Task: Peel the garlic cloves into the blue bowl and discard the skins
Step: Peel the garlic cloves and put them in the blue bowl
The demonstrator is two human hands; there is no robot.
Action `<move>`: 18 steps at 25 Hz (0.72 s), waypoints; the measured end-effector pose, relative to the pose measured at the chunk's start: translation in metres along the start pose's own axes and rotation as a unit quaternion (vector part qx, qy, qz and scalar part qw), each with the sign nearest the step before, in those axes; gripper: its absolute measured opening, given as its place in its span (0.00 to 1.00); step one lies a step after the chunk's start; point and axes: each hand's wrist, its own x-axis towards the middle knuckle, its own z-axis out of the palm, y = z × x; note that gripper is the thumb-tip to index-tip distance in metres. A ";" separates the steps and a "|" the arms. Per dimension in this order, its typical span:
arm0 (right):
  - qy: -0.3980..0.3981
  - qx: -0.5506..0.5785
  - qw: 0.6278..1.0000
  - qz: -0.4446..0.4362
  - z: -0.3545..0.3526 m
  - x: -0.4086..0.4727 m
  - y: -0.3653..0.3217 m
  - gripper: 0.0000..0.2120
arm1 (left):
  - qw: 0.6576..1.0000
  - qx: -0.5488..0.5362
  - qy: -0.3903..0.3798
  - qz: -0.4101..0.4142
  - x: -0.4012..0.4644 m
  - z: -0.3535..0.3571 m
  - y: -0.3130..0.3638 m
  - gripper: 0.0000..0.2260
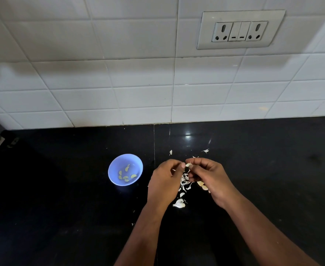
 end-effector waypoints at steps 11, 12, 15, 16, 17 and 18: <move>0.004 -0.038 0.998 -0.053 0.006 -0.008 -0.007 0.04 | 0.996 -0.014 0.086 0.015 -0.011 0.018 0.009 0.11; 0.000 -0.054 0.996 -0.066 0.008 -0.009 -0.006 0.05 | 0.995 -0.009 0.102 -0.003 -0.011 0.020 0.010 0.11; -0.012 -0.091 0.991 -0.101 0.013 -0.011 -0.002 0.06 | 0.992 -0.064 0.098 -0.047 -0.009 0.019 0.009 0.09; -0.014 -0.090 0.990 -0.106 0.013 -0.011 -0.001 0.06 | 0.987 -0.114 0.085 -0.074 -0.008 0.018 0.009 0.09; -0.014 -0.086 0.990 -0.110 0.013 -0.011 0.000 0.06 | 0.977 -0.172 0.066 -0.108 -0.008 0.017 0.010 0.09; -0.014 -0.081 0.990 -0.111 0.012 -0.011 0.001 0.07 | 0.962 -0.229 0.043 -0.143 -0.008 0.016 0.011 0.09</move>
